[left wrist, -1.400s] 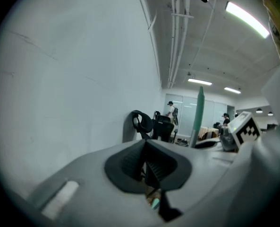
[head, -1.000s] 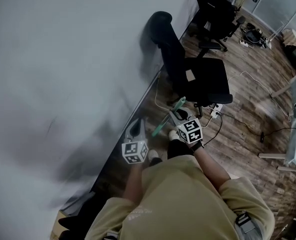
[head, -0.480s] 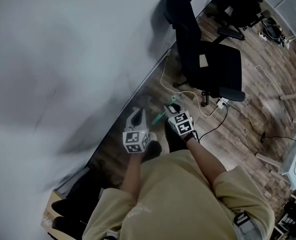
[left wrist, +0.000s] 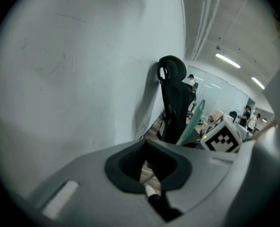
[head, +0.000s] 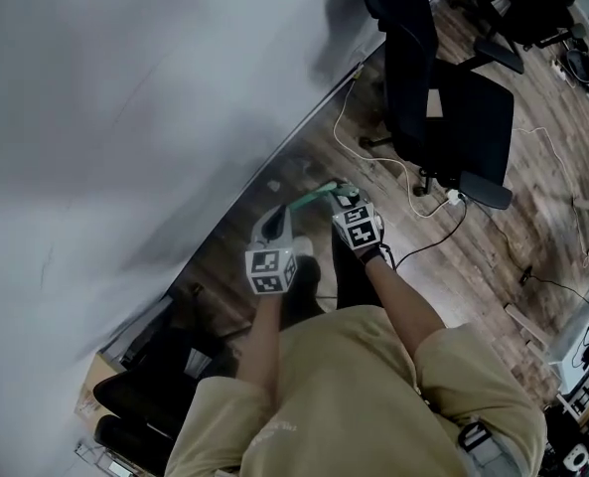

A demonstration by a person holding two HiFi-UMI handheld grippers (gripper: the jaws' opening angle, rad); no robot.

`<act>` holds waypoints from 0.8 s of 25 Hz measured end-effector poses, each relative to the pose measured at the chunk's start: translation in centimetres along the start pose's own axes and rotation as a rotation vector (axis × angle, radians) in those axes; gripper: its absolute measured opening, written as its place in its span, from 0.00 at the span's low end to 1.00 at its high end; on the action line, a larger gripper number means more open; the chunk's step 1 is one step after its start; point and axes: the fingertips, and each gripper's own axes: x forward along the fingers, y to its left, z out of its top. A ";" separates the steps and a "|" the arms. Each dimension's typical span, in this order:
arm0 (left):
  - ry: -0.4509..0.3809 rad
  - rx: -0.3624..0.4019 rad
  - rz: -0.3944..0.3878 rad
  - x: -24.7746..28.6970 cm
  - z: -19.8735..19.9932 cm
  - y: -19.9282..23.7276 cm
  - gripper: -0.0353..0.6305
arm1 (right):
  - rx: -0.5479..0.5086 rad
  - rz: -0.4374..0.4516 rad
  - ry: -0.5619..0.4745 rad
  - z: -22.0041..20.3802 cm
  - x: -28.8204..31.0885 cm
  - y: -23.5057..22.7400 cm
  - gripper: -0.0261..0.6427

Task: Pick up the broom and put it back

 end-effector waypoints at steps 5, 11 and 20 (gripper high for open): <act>0.047 0.001 0.026 2.9 -2.7 1.2 0.06 | -0.025 0.006 0.044 -1.0 3.5 -2.4 0.17; 0.091 -0.026 0.062 3.3 -4.9 2.6 0.06 | -0.073 0.039 0.088 -1.6 7.5 -2.7 0.17; 0.145 -0.071 0.079 6.0 -8.6 4.7 0.06 | -0.063 0.103 0.111 -2.8 15.1 -2.9 0.18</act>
